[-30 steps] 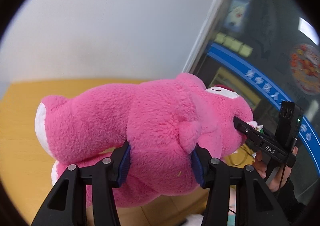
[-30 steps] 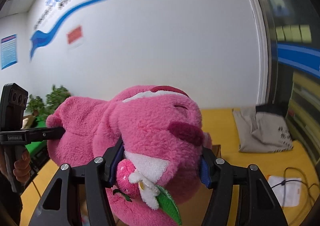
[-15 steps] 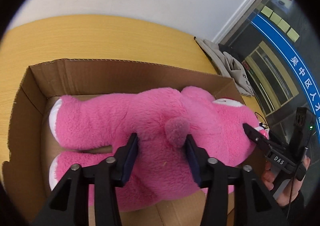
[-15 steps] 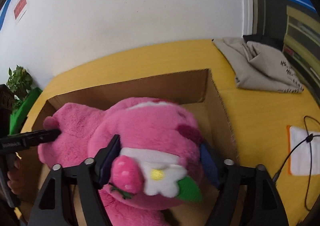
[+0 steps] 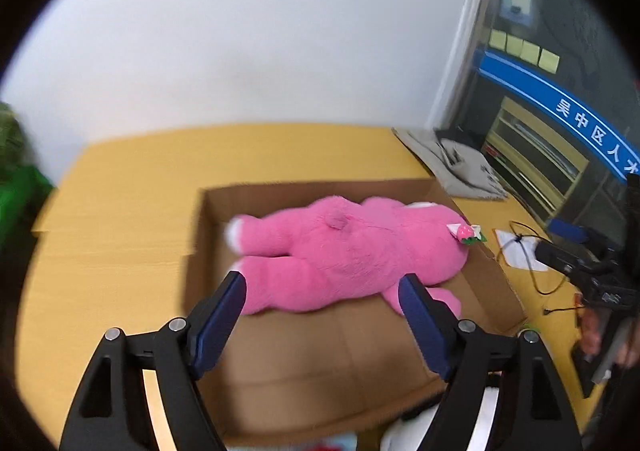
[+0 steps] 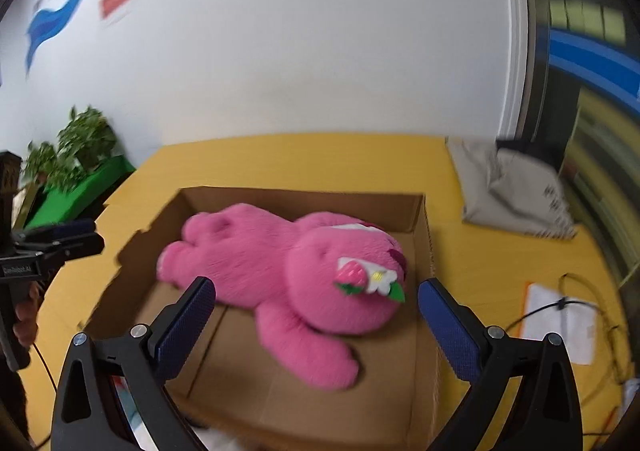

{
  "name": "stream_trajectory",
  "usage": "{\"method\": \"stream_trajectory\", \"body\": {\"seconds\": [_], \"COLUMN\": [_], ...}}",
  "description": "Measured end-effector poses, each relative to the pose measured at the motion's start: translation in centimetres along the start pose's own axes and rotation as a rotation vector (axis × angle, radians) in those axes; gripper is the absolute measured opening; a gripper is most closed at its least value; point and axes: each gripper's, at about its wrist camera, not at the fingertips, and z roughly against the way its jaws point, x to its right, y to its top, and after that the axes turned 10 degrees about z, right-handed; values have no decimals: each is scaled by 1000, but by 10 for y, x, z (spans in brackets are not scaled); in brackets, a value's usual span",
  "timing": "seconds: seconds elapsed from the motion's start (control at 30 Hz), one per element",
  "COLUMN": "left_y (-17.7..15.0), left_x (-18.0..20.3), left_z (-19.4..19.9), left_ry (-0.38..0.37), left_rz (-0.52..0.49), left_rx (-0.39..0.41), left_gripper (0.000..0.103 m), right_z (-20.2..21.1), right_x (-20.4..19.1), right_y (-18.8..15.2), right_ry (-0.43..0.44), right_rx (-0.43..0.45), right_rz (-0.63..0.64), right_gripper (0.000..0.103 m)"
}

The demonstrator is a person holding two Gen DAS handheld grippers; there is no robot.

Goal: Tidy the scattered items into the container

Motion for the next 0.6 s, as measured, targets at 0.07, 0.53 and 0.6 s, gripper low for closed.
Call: {"method": "stream_trajectory", "body": {"seconds": [0.07, 0.53, 0.6], "left_y": [-20, -88, -94], "left_x": [8, 38, 39], "left_z": [28, 89, 93], "left_ry": [44, 28, 19], "left_rz": [1, -5, -1], "left_rx": [54, 81, 77], "left_gripper": [82, 82, 82], "right_z": [28, 99, 100], "right_x": [-15, -50, -51], "right_y": [-9, -67, -71], "right_ry": [-35, -67, -69], "right_rx": [32, 22, 24], "right_rz": [29, 33, 32], "right_gripper": [103, 103, 103]}}
